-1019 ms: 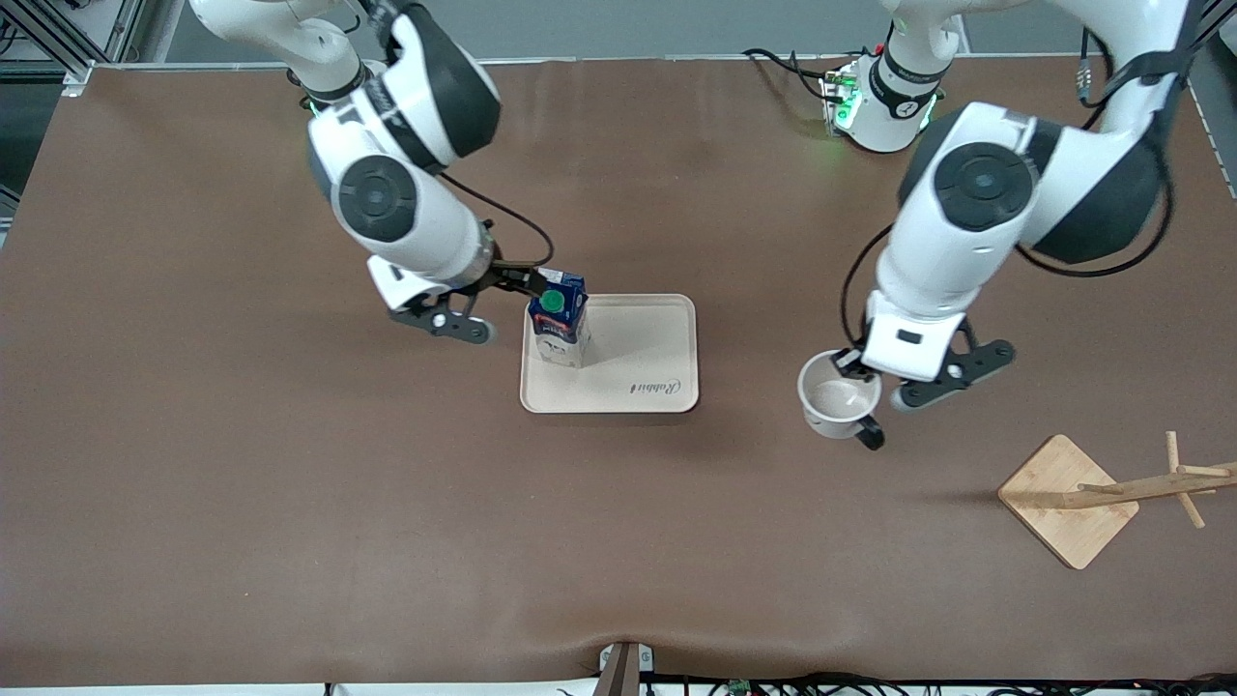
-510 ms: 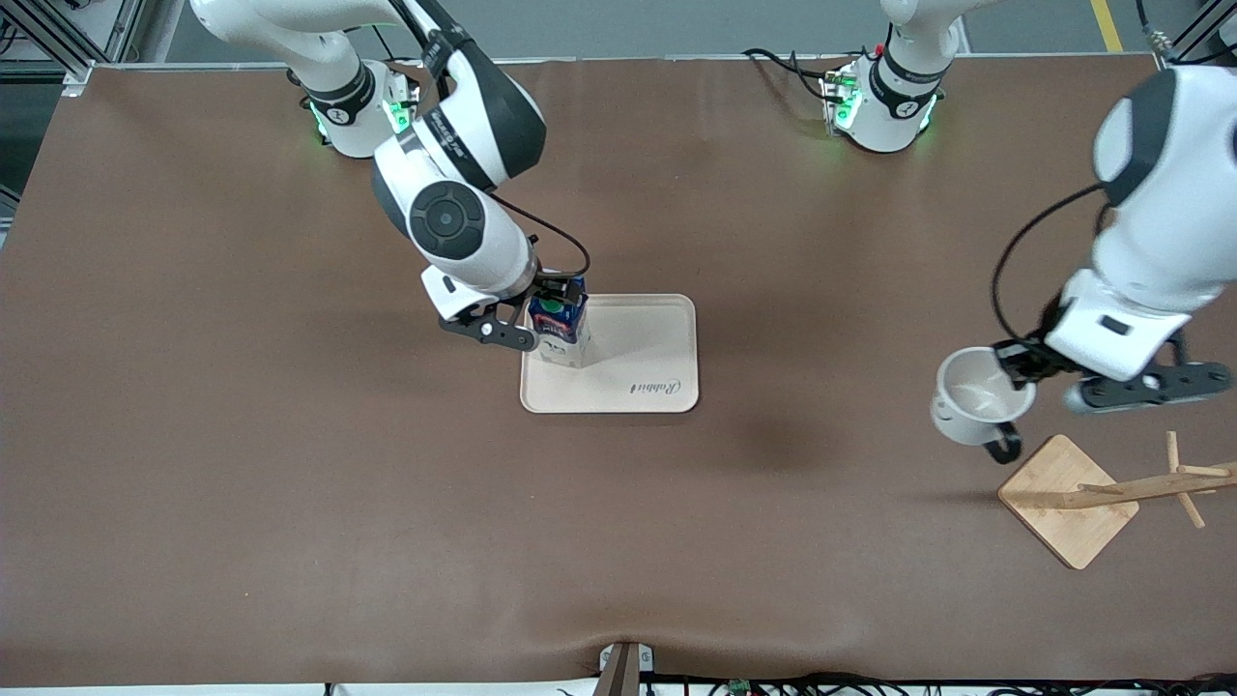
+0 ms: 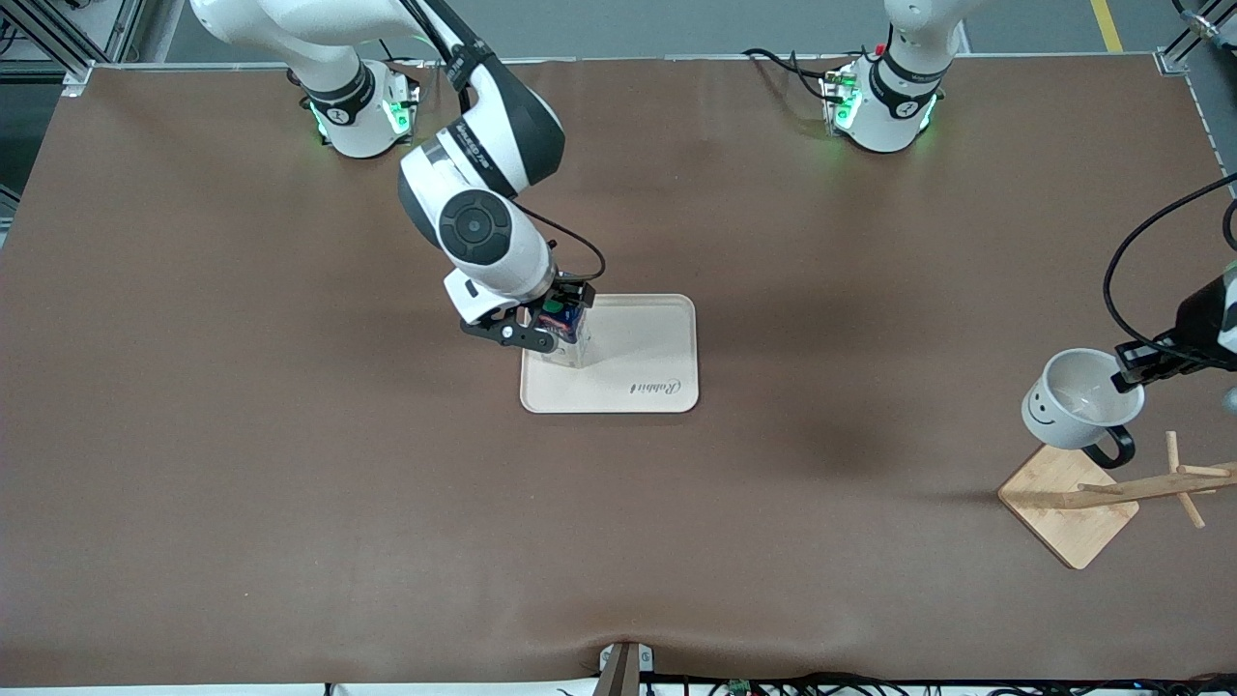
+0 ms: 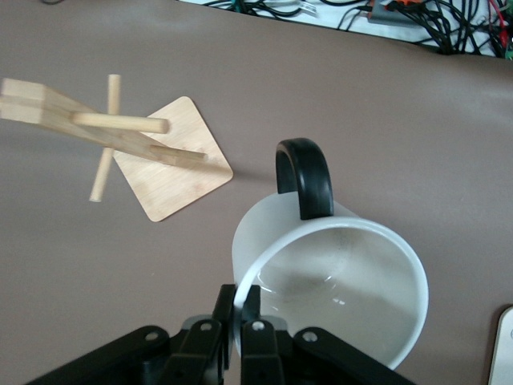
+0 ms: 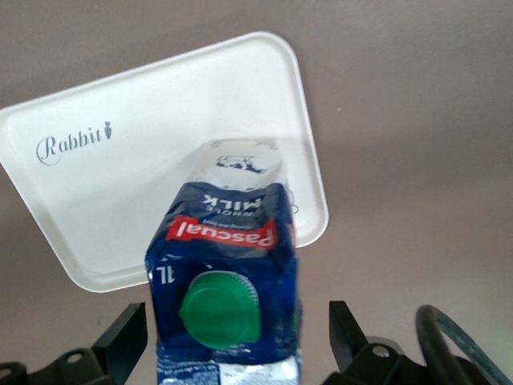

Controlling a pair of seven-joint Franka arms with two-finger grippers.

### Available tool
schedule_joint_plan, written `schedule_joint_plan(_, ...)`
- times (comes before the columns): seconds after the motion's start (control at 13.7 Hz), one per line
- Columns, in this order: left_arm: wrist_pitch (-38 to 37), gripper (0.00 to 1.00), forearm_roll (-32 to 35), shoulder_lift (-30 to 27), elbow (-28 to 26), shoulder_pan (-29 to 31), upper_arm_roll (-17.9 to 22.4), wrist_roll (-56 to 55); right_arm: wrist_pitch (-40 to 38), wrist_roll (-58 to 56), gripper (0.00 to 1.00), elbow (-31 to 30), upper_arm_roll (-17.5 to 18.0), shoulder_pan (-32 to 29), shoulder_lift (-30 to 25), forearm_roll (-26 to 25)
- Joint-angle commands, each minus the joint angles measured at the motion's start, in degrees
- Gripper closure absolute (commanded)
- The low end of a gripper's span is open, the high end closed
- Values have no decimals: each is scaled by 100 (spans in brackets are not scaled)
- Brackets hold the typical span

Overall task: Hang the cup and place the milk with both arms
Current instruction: 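Lift the milk carton off the tray with the right gripper and carry it away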

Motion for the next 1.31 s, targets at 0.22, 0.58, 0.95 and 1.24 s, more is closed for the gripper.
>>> schedule_joint_plan(0.22,201,100,-162,331,224,547,-17,728,57,106,100,54,-68,81,130,-46)
schedule_joint_plan(0.58,429,100,-171,410,215,679,-17,809,-1038,123,100,965,-94,-278,112,189)
schedule_joint_plan(0.95,675,100,-171,647,198,794,-17,1072,-2656,-400,100,1610,-112,-1579,-211,746)
schedule_joint_plan(1.24,693,100,-118,744,189,803,-8,1073,-2460,-3007,100,-178,-147,-2912,-1379,-328)
